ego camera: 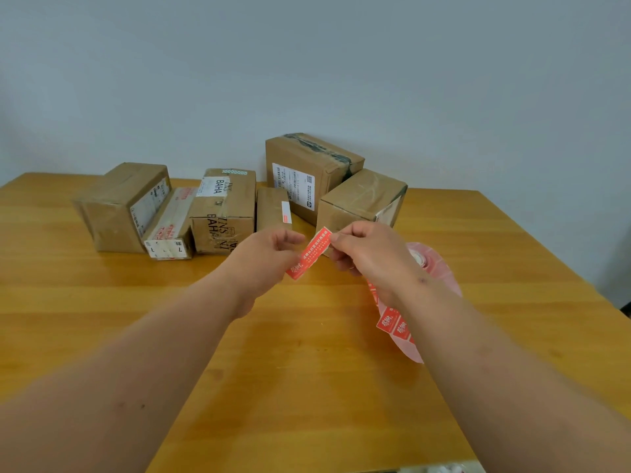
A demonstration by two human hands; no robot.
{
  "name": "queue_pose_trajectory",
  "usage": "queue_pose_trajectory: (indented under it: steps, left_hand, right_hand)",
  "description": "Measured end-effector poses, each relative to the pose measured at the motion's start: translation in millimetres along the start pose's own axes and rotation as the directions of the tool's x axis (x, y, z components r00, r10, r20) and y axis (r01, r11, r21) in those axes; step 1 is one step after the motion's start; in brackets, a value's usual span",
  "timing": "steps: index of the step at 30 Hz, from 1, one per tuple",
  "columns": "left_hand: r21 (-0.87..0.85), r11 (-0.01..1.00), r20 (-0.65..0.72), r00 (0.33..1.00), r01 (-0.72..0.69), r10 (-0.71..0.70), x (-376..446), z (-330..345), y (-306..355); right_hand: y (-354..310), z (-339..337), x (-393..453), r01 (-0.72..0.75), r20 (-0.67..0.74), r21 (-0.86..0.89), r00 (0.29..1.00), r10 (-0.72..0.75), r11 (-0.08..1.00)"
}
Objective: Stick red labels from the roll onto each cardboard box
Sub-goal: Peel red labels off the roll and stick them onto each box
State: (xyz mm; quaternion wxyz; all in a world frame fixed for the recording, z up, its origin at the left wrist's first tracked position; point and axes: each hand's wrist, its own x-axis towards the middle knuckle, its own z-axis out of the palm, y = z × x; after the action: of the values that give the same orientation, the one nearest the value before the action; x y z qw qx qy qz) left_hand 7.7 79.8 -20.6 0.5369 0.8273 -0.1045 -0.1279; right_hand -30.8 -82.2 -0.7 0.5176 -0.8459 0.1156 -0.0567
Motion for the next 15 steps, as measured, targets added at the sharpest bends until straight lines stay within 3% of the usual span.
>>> queue_pose_trajectory:
  steps: [3, 5, 15]
  left_hand:
    - [0.227, 0.953, -0.181, 0.952, -0.203, 0.246, -3.5, 4.3, 0.3]
    - [0.265, 0.913, -0.185, 0.913, -0.310, 0.363, -5.5, 7.5, 2.4]
    - [-0.119, 0.974, -0.153, 0.973, -0.192, 0.173, -13.5, 12.6, -0.8]
  right_hand:
    - [1.5, 6.6, -0.6, 0.012, -0.033, -0.001, 0.999, -0.012, 1.000]
    - [2.5, 10.5, -2.2, 0.037, -0.042, 0.001, 0.998, -0.037, 0.999]
    - [13.0, 15.0, -13.9, 0.108, 0.028, 0.127, 0.993, -0.112, 0.986]
